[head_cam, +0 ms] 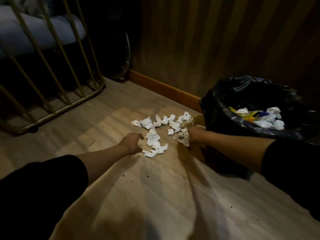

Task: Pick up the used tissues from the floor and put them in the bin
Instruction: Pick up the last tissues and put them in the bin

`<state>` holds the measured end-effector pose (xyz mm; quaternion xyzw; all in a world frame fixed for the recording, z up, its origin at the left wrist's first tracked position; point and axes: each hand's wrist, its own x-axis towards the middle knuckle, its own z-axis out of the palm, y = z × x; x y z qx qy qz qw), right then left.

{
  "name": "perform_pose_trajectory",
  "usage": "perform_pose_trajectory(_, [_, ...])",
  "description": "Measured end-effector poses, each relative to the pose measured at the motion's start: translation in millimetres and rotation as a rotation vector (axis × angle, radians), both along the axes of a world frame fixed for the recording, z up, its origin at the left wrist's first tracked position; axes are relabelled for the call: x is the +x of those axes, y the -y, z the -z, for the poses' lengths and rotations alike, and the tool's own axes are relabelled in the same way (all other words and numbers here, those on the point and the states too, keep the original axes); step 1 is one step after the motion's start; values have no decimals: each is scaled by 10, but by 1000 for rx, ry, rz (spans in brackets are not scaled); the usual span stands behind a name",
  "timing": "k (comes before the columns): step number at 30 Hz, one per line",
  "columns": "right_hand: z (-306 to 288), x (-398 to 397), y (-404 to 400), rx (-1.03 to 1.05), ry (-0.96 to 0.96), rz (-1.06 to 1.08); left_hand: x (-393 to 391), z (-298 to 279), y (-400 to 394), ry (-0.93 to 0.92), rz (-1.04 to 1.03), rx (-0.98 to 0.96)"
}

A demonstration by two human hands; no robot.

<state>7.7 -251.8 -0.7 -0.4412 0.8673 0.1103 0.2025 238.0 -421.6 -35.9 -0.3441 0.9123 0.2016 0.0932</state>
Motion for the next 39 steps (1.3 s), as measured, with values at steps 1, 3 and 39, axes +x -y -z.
perform_pose_trajectory(1, [147, -30, 37, 23, 8, 58, -36, 91, 7, 2, 29, -20])
perform_pose_trajectory(3, [412, -108, 109, 34, 19, 160, -142, 261, 31, -20, 63, -38])
perform_pose_trajectory(39, [1270, -646, 1090, -521, 92, 514, -1016, 851, 769, -304, 53, -102])
